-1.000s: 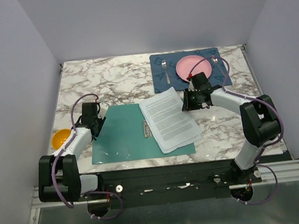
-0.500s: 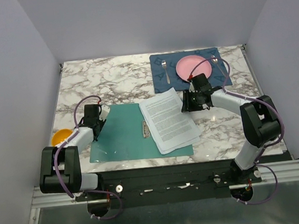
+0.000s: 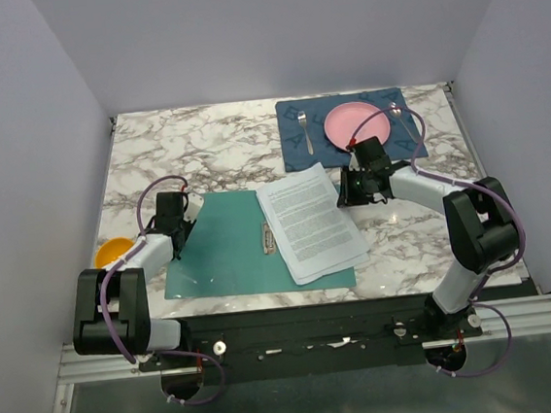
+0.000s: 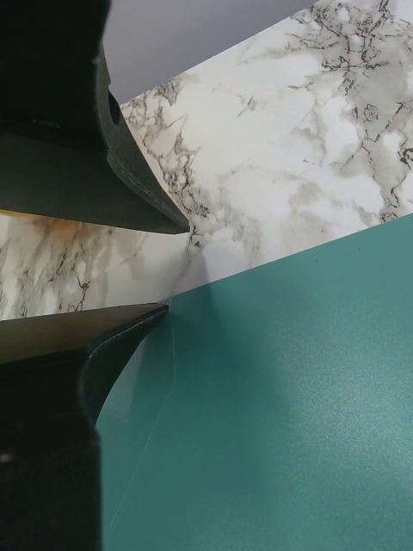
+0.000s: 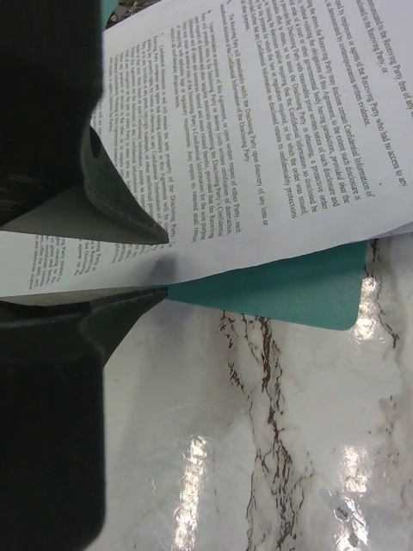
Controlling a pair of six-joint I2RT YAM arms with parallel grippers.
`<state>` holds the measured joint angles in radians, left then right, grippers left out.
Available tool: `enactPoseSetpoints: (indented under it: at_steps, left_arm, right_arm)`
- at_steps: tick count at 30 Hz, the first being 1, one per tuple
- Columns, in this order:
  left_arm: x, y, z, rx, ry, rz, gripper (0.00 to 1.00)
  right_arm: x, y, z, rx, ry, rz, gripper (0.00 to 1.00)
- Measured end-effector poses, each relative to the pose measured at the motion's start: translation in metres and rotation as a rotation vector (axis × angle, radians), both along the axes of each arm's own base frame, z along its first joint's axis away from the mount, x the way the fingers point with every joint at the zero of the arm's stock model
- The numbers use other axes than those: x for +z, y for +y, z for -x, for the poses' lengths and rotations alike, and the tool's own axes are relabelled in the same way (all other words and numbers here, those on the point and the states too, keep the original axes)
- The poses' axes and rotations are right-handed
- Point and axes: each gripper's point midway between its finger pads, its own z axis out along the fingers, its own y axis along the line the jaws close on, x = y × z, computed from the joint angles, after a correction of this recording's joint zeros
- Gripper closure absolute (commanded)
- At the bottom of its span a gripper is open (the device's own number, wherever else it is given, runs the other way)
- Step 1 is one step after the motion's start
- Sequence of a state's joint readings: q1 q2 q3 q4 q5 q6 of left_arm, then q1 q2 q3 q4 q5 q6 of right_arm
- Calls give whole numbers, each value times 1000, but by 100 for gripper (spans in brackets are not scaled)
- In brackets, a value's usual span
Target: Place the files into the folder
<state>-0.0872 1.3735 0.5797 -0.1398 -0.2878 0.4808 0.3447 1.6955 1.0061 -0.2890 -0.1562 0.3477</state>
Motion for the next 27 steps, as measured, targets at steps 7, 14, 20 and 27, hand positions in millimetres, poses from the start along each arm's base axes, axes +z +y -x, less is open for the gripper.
enactPoseSetpoints:
  at_steps: [7,14,20,27]
  left_arm:
    - [0,-1,1,7,0,12,48]
    - [-1,-4,4,8,7,28,48]
    - [-1,-6,7,7,14,45,49]
    - [-1,-7,8,8,19,53,49]
  right_arm:
    - [-3,4,4,5,14,-27,84]
    - [0,11,6,13,20,-67,100]
    - [11,20,14,35,17,-133,99]
    - [11,20,21,34,24,-153,72]
